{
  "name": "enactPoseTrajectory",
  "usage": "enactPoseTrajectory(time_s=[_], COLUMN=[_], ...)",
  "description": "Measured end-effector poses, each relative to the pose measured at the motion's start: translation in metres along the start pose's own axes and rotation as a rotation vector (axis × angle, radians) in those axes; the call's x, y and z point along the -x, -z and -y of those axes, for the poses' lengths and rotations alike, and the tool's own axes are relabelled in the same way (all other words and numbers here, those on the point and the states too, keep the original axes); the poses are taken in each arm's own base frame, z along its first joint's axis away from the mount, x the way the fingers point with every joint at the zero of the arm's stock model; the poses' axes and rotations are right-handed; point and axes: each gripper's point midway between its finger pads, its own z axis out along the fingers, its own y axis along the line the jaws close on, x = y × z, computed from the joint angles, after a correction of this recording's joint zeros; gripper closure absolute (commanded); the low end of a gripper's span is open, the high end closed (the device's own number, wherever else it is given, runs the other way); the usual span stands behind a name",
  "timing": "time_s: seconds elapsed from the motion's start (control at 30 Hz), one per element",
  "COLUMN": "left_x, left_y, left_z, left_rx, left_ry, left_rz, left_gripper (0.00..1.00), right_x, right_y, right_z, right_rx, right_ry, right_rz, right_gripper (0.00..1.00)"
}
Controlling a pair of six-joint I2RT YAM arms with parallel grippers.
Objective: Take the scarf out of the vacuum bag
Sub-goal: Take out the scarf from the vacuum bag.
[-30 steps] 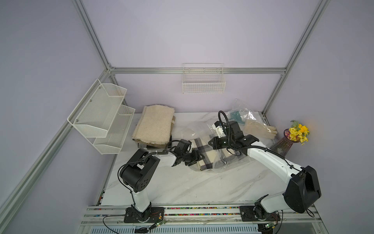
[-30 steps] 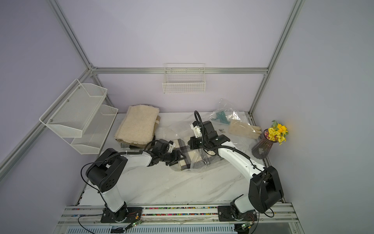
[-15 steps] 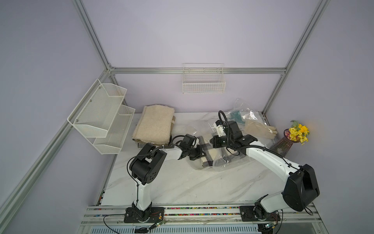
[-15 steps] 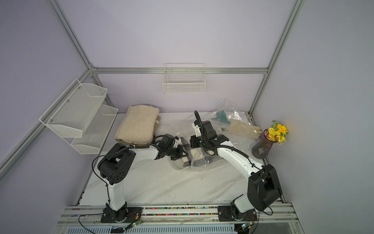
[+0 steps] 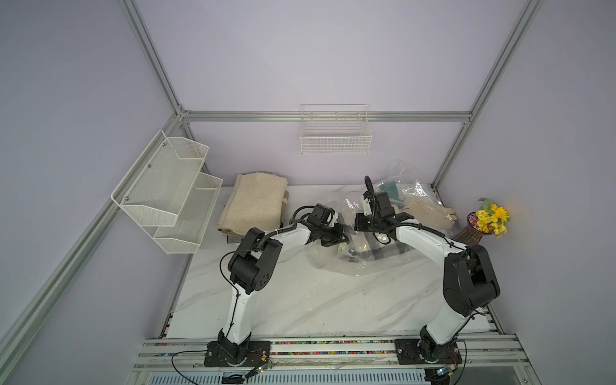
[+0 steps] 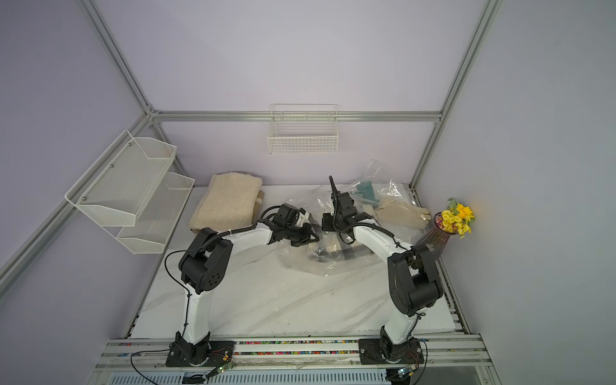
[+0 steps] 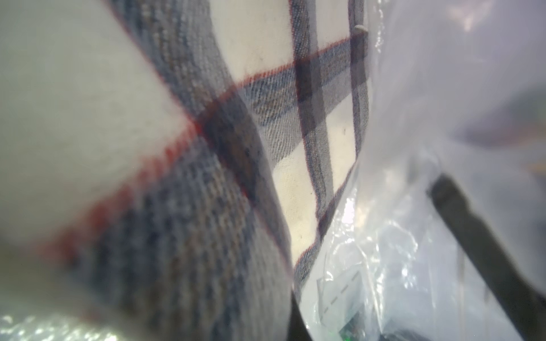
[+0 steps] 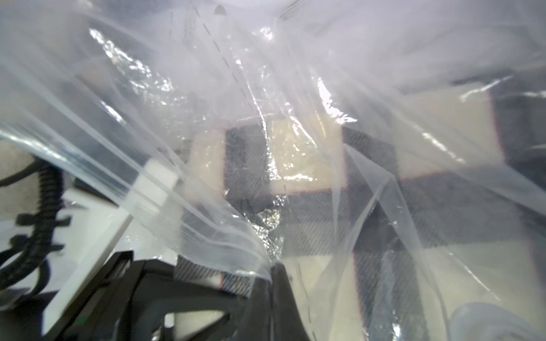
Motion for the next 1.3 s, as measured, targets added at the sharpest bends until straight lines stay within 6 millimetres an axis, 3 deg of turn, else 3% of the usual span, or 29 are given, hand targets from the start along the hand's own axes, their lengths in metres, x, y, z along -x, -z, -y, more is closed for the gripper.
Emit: enactPoseTrajectory(time_s=[0.3,0.67,0.97,1.3], left_x=[-0.012,-0.010,-0.005,0.007], left_y=[0.019,0.078,0.112,0.158], left_z=[-0.014,-0.008,-0.021,0.004], left_rx=[0.159,0.347,0.520,0.585], left_ry=[-0.072,-0.212,-0.288,-0.366], left_rz=[-0.079,-0.077,-0.065,-0.011], left_gripper=[1.00,1.00,1.00,1.00], right_x=[0.010,0.010,0.004,-0.001], right_y=[0.001,0.001,-0.002,-0.005], right_z=[0.001,0.001,0.006,0.010], right_rx=[-0.010,-0.008,-0.022,-0.030], right_ry=[-0.001,-0.005,0.005,0.008], right_rz=[0.024,0.029,0.022,0.022], right_gripper=[1.00,1.00,1.00,1.00])
